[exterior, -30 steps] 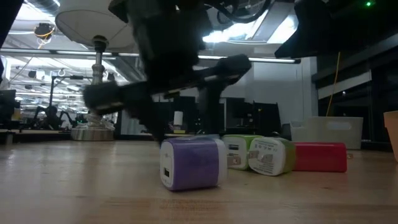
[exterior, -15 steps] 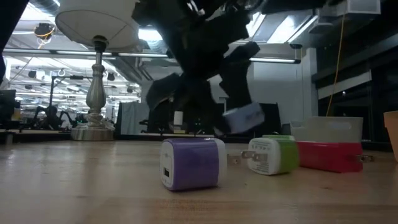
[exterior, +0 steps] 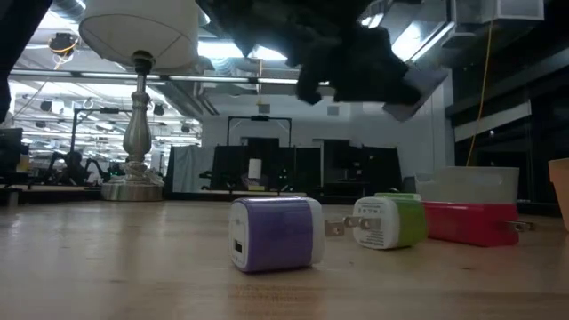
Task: Pick & Place Office items
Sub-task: Put the light blue charger adapter into the orange bin
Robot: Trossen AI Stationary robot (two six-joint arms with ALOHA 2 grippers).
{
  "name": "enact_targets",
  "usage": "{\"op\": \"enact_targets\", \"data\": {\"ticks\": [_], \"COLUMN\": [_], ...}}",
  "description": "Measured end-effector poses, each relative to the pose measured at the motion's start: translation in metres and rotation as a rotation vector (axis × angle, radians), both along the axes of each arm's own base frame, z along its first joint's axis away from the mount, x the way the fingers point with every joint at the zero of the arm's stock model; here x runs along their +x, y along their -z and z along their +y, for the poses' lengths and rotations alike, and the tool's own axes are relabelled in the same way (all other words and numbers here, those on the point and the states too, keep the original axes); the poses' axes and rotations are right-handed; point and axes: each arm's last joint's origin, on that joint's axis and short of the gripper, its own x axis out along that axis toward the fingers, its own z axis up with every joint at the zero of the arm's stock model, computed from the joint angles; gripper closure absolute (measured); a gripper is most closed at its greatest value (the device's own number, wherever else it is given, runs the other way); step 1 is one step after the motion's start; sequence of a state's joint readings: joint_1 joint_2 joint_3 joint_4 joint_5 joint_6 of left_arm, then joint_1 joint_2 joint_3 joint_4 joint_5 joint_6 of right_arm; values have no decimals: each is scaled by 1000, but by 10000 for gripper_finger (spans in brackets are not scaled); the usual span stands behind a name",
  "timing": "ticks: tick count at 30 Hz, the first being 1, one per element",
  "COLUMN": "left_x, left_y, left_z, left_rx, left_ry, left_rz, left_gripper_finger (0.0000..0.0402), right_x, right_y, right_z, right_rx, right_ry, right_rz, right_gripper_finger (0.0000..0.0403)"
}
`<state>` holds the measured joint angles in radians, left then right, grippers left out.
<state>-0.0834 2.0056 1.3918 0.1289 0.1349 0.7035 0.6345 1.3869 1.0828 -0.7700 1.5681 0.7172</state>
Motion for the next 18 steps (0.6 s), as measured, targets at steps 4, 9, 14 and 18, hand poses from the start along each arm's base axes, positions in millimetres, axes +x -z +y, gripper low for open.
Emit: {"op": "enact_targets", "data": {"ticks": [4, 9, 14, 18], "left_x": [4, 8, 12, 16], "left_y": [-7, -18, -32, -26], "left_z": [9, 20, 23, 23], "left_rx": [-25, -147, -272, -311], "left_ry": [-12, 22, 101, 98], "left_rz": [-73, -174, -311, -332], "left_gripper_finger": [190, 190, 190, 190], "right_x": [-21, -53, -71, -73], "right_y": [-15, -22, -20, -19], "right_z": [2, 8, 10, 9], "right_rx": [12, 49, 92, 92], "right_ry": [-59, -172, -242, -249], "right_rz": [-18, -58, -99, -100], "right_gripper_finger": [186, 187, 199, 215]}}
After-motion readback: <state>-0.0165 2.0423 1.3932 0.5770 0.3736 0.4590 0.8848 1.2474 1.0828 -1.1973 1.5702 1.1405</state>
